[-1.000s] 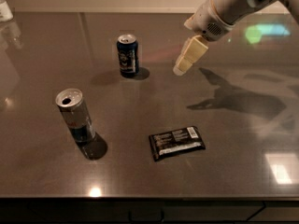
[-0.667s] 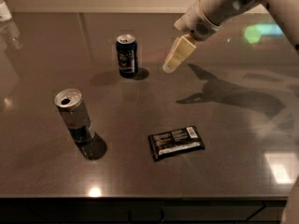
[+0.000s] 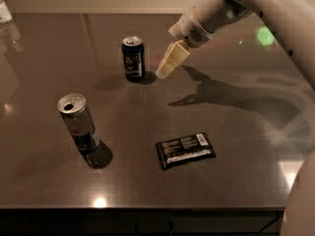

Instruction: Knock pepsi can over

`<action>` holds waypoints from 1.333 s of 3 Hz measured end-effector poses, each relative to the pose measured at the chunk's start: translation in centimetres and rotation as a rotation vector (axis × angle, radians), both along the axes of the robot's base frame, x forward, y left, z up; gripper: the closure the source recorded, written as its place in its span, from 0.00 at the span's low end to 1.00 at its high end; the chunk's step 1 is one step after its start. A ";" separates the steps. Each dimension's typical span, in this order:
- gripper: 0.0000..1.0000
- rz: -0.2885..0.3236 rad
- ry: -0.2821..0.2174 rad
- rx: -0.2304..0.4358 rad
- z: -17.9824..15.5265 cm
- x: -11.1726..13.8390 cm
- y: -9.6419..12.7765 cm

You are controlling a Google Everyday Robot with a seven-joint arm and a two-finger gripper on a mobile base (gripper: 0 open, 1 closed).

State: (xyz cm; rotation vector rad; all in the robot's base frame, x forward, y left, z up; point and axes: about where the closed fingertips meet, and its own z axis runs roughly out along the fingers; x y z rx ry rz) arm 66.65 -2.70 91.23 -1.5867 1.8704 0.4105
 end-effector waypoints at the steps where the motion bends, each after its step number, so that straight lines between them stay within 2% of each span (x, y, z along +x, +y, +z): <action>1: 0.00 -0.003 -0.014 0.039 -0.5 -0.1 1.8; 2: 0.00 -0.012 -0.028 0.072 -0.8 0.7 3.0; 4: 0.00 -0.021 -0.015 0.152 -1.4 2.2 5.3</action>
Offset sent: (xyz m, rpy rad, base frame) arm 0.0178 0.0412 -0.0091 0.1147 -0.0518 -0.0316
